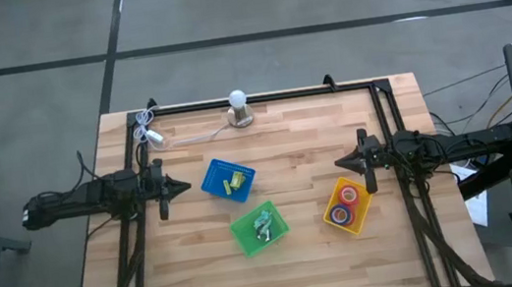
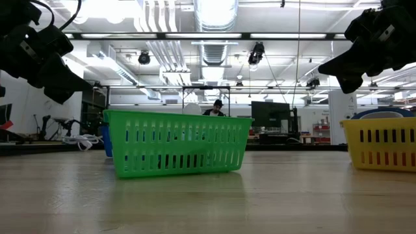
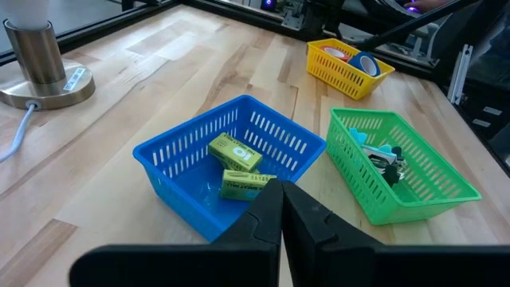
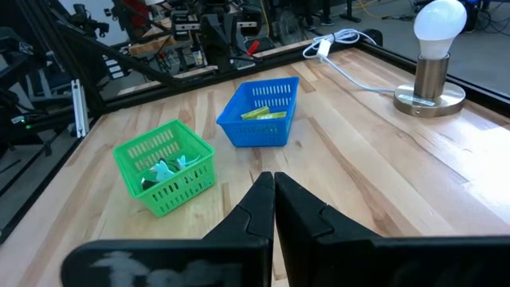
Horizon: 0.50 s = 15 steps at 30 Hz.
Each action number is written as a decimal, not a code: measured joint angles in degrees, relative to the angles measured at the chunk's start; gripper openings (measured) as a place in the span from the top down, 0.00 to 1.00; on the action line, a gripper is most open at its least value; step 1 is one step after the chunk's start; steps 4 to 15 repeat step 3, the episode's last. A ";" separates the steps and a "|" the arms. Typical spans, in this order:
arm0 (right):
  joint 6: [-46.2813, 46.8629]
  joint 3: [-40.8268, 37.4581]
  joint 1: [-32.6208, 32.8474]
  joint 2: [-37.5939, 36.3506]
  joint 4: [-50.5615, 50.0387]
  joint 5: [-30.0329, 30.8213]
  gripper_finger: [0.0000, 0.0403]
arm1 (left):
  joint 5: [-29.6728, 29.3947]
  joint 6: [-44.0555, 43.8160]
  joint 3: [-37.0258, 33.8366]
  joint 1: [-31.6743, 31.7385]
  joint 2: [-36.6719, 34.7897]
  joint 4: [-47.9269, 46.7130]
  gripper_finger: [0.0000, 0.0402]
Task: Pick and place Stapler, Stapler remover, tape
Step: Return to Home Position
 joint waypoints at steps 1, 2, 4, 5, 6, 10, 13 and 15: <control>0.00 0.00 0.00 -0.01 0.01 0.00 0.98 | 0.00 -0.01 0.00 0.00 0.00 0.00 0.98; 0.00 0.00 -0.01 -0.01 0.00 0.00 0.98 | 0.00 -0.01 0.00 0.00 0.00 0.00 0.98; 0.00 0.00 0.00 -0.01 0.00 0.00 0.98 | 0.00 -0.01 0.00 0.00 0.00 -0.01 0.98; 0.00 0.00 0.00 -0.01 0.00 0.00 0.98 | 0.00 -0.01 0.00 0.00 0.00 -0.01 0.98; 0.00 0.00 0.00 -0.01 0.00 0.00 0.98 | 0.00 -0.01 0.00 0.00 0.00 -0.01 0.98; 0.00 0.00 0.00 -0.01 0.00 0.00 0.98 | 0.00 -0.01 0.00 0.00 0.00 -0.01 0.98; 0.00 0.00 0.00 -0.01 0.00 0.00 0.98 | 0.00 -0.01 0.00 0.00 0.00 -0.01 0.98; 0.00 0.00 0.00 -0.01 0.00 0.00 0.98 | 0.00 -0.01 0.00 0.00 0.00 -0.01 0.98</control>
